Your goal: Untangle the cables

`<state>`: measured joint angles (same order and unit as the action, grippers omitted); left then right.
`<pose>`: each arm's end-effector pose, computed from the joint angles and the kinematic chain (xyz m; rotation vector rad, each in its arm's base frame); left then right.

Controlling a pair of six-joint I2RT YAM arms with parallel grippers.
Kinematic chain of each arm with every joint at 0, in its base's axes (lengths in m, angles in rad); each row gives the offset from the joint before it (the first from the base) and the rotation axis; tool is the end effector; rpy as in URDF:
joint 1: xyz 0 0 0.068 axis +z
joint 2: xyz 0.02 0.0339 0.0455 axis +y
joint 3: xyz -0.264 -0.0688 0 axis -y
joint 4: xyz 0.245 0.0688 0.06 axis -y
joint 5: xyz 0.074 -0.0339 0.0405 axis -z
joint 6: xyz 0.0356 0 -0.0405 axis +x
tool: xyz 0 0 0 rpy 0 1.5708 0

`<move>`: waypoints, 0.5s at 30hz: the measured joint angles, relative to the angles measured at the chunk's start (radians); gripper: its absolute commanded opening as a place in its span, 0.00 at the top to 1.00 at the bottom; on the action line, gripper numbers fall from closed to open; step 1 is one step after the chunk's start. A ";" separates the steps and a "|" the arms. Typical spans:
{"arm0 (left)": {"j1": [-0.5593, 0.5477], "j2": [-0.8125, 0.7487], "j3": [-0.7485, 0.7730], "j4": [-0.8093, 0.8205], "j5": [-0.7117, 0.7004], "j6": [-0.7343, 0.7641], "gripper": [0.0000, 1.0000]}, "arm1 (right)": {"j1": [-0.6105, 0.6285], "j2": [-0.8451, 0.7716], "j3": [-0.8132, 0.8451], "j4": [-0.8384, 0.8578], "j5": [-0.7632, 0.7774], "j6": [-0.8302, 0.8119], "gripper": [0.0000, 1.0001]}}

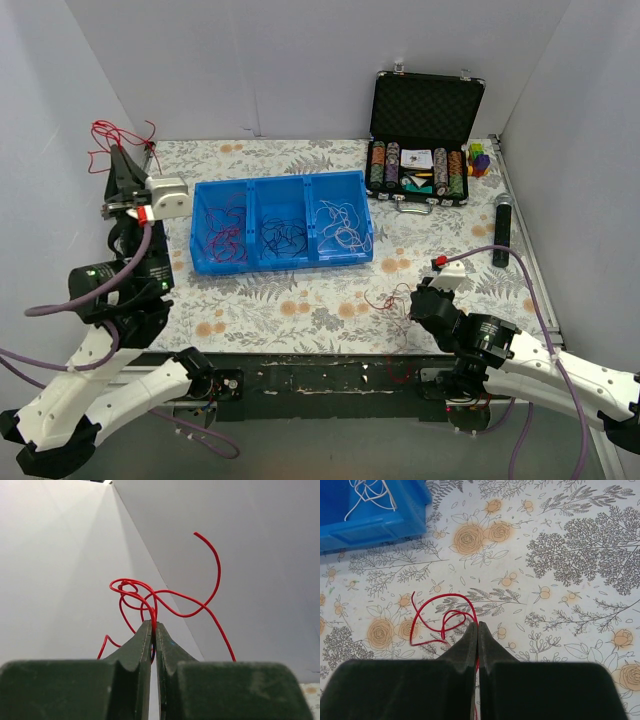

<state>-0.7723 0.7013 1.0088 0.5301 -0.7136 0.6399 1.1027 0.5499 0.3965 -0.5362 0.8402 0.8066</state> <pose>0.0887 -0.0539 0.4902 -0.0629 0.9732 0.1397 0.0785 0.0966 0.2111 0.1201 2.0146 0.2501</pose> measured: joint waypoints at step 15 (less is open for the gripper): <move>0.008 -0.130 0.014 -0.896 0.383 -0.523 0.76 | 0.000 -0.062 0.000 0.083 -0.014 -0.082 0.99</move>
<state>-0.7647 0.5716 1.0229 -0.3664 -0.3305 0.1169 1.1027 0.4877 0.3962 -0.4530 0.8257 0.7250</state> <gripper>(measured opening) 0.174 0.022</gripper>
